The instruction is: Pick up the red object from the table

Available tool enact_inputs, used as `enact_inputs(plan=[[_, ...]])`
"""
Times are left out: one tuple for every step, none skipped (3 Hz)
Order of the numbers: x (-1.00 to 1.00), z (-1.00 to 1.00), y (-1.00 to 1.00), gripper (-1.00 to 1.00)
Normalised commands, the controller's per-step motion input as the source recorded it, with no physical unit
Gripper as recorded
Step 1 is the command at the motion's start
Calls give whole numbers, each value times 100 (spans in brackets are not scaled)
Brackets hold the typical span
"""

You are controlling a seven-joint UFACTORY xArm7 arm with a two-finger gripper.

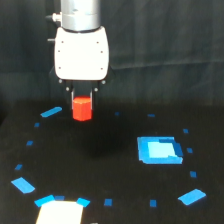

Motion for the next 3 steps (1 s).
enact_inputs(plan=[[-39,-6,1,-100],[-38,18,-11,-100],[-18,-48,-3,-100]])
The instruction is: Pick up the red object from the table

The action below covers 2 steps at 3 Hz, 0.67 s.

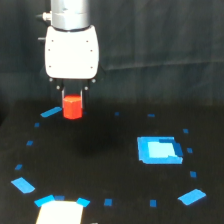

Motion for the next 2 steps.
enact_inputs(plan=[[-40,12,-100,-100],[24,25,-9,-100]])
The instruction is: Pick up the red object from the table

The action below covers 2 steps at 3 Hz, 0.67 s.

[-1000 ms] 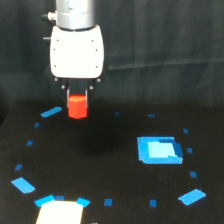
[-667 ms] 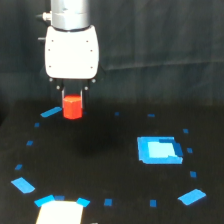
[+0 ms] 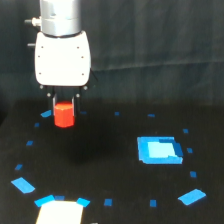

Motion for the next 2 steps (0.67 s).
enact_inputs(plan=[[32,46,39,-100],[8,7,12,-100]])
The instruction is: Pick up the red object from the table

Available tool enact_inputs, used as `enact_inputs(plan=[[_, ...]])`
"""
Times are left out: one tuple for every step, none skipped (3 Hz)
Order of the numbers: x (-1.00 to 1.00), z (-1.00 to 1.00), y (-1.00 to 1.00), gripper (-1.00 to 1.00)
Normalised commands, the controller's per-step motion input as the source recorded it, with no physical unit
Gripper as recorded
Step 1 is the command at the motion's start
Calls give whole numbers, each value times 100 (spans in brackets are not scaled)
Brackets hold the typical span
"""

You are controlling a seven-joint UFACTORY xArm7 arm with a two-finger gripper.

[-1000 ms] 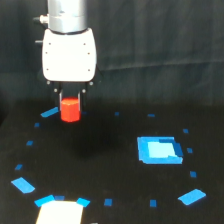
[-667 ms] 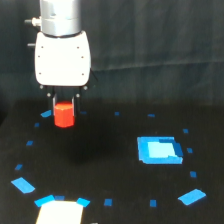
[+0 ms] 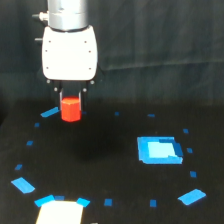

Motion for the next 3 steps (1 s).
enact_inputs(plan=[[-8,-10,31,-89],[7,-3,-12,-100],[0,-11,23,-100]])
